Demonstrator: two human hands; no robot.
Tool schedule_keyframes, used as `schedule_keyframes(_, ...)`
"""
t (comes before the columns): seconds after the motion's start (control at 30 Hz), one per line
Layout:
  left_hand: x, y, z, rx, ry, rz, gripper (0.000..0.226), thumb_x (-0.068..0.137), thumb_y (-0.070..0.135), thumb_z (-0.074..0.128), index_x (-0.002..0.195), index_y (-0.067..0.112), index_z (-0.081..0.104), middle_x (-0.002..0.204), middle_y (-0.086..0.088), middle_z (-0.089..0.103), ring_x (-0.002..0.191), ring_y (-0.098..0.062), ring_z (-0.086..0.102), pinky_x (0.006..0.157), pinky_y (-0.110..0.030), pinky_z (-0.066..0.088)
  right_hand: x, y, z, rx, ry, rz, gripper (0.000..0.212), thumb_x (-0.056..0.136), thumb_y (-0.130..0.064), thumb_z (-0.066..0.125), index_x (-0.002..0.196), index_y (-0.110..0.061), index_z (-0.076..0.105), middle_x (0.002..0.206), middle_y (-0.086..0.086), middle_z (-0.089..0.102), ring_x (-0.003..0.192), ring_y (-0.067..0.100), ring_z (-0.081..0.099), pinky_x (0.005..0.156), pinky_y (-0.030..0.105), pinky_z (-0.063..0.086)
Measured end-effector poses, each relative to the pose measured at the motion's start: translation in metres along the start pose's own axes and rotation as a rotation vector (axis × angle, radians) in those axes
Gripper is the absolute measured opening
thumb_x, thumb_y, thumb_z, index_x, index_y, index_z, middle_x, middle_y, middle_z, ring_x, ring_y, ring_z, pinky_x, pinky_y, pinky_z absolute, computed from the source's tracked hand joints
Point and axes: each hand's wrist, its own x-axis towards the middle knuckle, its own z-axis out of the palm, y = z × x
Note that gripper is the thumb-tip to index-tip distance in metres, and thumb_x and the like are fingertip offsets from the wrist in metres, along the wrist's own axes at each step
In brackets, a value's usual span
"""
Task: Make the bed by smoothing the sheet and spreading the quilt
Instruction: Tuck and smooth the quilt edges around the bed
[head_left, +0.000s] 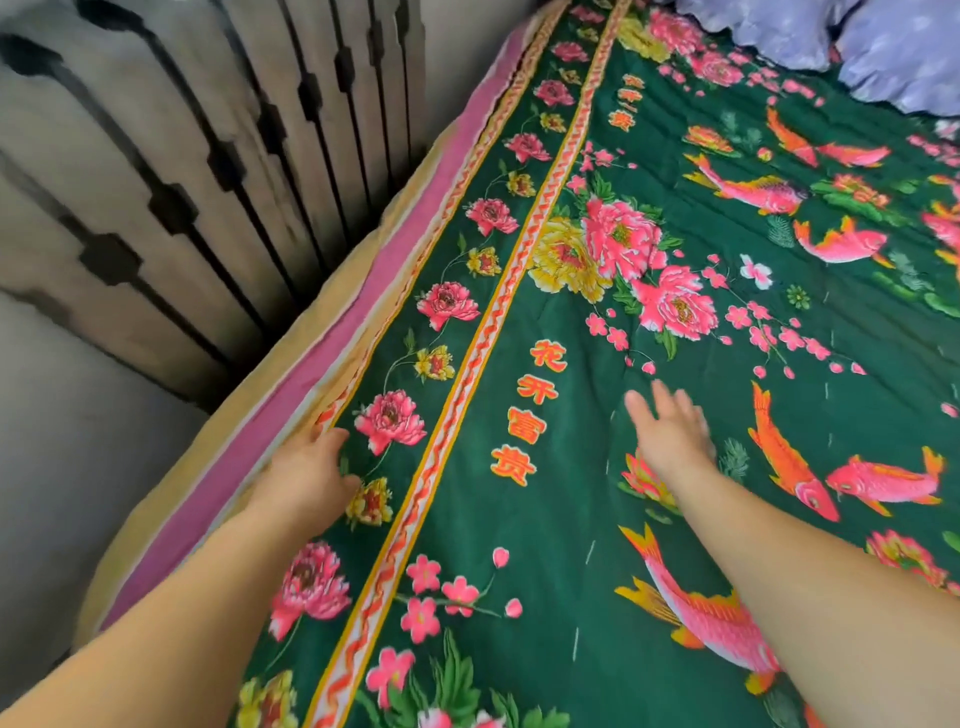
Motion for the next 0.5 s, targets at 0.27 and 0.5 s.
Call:
schedule_keyframes(0.27, 0.077, -0.072, 0.012, -0.062, 0.269, -0.138, 0.053, 0.092, 0.045, 0.049, 0.138, 0.019, 0.041, 0.139, -0.013, 0.042, 0.127, -0.036, 0.040, 0.103, -0.047, 0.039, 0.052, -0.159, 0.100, -0.089, -0.072, -0.088, 0.049, 0.089, -0.051, 0.026, 0.132, -0.035, 0.044, 0.145, 0.002, 0.037, 0.134, 0.033, 0.028, 0.102, 0.060, 0.022)
schedule_keyframes(0.5, 0.081, -0.093, 0.010, -0.360, 0.224, -0.327, 0.056, 0.096, 0.043, 0.045, 0.136, 0.005, 0.041, 0.138, -0.026, 0.045, 0.123, -0.044, 0.045, 0.098, -0.044, 0.037, -0.011, -0.247, 0.122, 0.256, -0.336, -0.678, 0.052, 0.097, -0.053, 0.028, 0.137, -0.027, 0.050, 0.148, 0.001, 0.043, 0.136, 0.024, 0.037, 0.111, 0.047, 0.027)
